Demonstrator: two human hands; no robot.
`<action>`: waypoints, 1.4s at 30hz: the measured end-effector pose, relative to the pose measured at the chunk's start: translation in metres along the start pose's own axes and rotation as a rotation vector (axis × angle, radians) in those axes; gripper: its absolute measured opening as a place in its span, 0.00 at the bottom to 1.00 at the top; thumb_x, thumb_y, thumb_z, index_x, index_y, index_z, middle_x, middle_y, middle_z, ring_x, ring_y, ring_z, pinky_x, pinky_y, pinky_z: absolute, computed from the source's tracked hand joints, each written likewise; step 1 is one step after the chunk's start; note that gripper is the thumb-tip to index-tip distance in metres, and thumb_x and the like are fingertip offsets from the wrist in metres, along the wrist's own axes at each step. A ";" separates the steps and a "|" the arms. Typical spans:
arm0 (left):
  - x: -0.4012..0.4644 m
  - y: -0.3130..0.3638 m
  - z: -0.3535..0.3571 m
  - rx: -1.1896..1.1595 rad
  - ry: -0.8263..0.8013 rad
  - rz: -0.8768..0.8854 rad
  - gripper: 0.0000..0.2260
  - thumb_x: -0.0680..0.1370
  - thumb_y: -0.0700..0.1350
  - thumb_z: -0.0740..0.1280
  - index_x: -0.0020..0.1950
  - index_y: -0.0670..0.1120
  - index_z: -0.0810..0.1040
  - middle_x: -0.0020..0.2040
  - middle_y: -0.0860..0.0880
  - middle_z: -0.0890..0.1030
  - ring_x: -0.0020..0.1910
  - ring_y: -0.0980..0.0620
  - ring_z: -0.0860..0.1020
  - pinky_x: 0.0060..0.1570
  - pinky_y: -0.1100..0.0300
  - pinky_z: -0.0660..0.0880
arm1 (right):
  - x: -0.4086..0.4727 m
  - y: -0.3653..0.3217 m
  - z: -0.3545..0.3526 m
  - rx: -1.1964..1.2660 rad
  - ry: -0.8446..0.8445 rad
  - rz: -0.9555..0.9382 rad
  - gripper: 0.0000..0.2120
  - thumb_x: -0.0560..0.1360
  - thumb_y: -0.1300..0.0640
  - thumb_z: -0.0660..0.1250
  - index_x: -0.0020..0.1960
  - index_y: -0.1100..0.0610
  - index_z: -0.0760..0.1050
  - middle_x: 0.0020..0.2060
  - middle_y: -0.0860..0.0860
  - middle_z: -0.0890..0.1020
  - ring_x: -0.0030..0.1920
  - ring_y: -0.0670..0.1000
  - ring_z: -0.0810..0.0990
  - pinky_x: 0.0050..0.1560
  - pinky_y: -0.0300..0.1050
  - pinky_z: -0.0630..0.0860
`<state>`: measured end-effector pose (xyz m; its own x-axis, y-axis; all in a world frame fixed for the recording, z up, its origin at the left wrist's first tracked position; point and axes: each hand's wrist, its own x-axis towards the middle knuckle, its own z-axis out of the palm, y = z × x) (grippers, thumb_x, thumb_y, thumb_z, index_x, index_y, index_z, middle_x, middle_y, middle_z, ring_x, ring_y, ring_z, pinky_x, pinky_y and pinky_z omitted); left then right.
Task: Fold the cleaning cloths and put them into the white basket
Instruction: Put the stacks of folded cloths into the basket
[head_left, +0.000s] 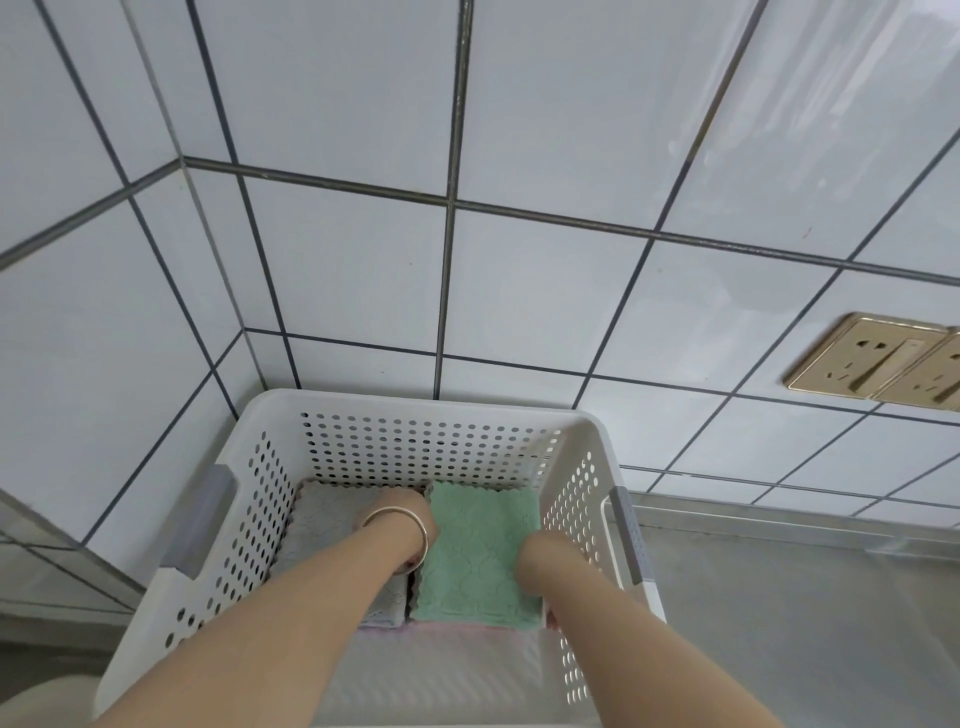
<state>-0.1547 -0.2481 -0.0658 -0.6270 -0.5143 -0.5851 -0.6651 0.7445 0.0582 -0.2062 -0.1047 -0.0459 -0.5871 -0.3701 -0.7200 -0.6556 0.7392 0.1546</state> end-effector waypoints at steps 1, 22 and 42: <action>-0.001 0.000 -0.002 0.020 0.056 0.024 0.14 0.76 0.48 0.61 0.58 0.43 0.76 0.51 0.46 0.79 0.52 0.48 0.79 0.50 0.56 0.76 | 0.000 -0.002 -0.002 0.036 0.029 0.047 0.12 0.78 0.65 0.56 0.58 0.64 0.74 0.37 0.57 0.73 0.62 0.56 0.76 0.56 0.45 0.75; -0.008 -0.006 0.025 0.270 -0.079 0.371 0.43 0.73 0.63 0.61 0.76 0.48 0.39 0.77 0.48 0.36 0.77 0.46 0.38 0.74 0.42 0.48 | 0.032 -0.008 0.010 -0.036 0.238 -0.214 0.47 0.69 0.46 0.72 0.76 0.59 0.48 0.75 0.59 0.50 0.76 0.59 0.48 0.71 0.53 0.60; -0.154 -0.131 -0.033 -0.438 0.595 -0.040 0.21 0.75 0.48 0.66 0.66 0.42 0.67 0.63 0.37 0.70 0.61 0.38 0.71 0.55 0.51 0.70 | -0.094 0.049 0.010 0.973 0.942 0.182 0.19 0.75 0.62 0.60 0.65 0.59 0.67 0.61 0.58 0.71 0.58 0.58 0.72 0.53 0.48 0.69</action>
<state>0.0159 -0.2805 0.0433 -0.6298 -0.7741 -0.0637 -0.7152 0.5459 0.4365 -0.1786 -0.0276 0.0224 -0.9831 -0.1767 0.0487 -0.1685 0.7668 -0.6194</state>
